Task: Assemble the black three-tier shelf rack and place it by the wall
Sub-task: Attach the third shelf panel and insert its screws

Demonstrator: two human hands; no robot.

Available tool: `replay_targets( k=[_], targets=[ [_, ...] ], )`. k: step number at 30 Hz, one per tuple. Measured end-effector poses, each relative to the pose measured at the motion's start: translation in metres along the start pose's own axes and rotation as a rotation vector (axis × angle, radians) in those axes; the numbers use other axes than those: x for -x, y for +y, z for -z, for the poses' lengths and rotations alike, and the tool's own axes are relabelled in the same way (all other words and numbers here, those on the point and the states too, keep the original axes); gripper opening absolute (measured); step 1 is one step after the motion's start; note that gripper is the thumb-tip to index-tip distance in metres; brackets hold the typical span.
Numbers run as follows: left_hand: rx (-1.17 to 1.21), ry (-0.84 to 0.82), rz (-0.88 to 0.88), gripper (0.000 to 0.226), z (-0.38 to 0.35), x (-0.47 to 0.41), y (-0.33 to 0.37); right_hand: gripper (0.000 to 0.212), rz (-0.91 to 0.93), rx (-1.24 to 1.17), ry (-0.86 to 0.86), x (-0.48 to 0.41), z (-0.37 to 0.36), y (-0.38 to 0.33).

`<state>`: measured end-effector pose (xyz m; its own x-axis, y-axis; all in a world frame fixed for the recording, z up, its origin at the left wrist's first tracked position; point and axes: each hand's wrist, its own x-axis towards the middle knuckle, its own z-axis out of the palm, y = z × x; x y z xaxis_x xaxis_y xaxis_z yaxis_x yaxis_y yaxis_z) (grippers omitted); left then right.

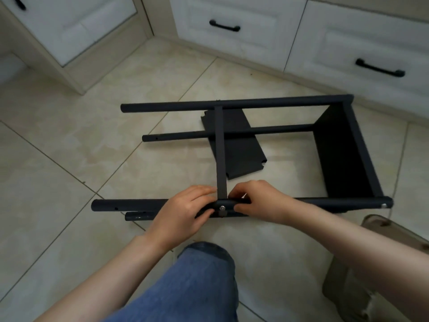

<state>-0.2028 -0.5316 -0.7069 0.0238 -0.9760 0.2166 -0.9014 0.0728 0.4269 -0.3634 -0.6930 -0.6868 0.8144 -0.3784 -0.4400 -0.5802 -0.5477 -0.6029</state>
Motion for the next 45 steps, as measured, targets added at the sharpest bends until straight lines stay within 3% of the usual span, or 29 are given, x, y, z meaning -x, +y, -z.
replay_targets(
  k=[5,10,13,16,21,30,39,45],
  targets=[
    [0.21,0.207,0.296,0.029,0.01,0.022,0.02,0.036,-0.009,0.125,0.058,0.017,-0.006,-0.007],
    [0.653,0.343,0.842,0.017,0.015,0.043,0.023,0.038,-0.01,0.18,0.109,0.028,-0.008,-0.009],
    [1.133,0.375,1.233,0.01,0.013,0.047,0.012,0.039,-0.015,0.196,0.125,0.03,-0.007,-0.007],
    [1.626,0.514,1.4,0.017,0.014,0.046,0.003,0.04,-0.033,0.211,0.132,0.03,-0.005,-0.005],
    [1.761,0.613,1.366,0.008,0.012,0.034,-0.001,0.038,-0.043,0.267,0.109,0.031,-0.003,0.003],
    [1.759,0.64,1.247,0.024,0.018,0.024,0.009,0.036,-0.026,0.299,0.146,0.036,0.007,0.009],
    [1.789,0.648,1.152,0.011,0.039,0.008,0.026,0.041,-0.029,0.311,0.231,0.051,0.019,0.013],
    [1.7,0.606,0.98,0.044,0.073,-0.019,0.036,0.05,-0.023,0.3,0.366,0.063,0.037,0.007]
  ],
)
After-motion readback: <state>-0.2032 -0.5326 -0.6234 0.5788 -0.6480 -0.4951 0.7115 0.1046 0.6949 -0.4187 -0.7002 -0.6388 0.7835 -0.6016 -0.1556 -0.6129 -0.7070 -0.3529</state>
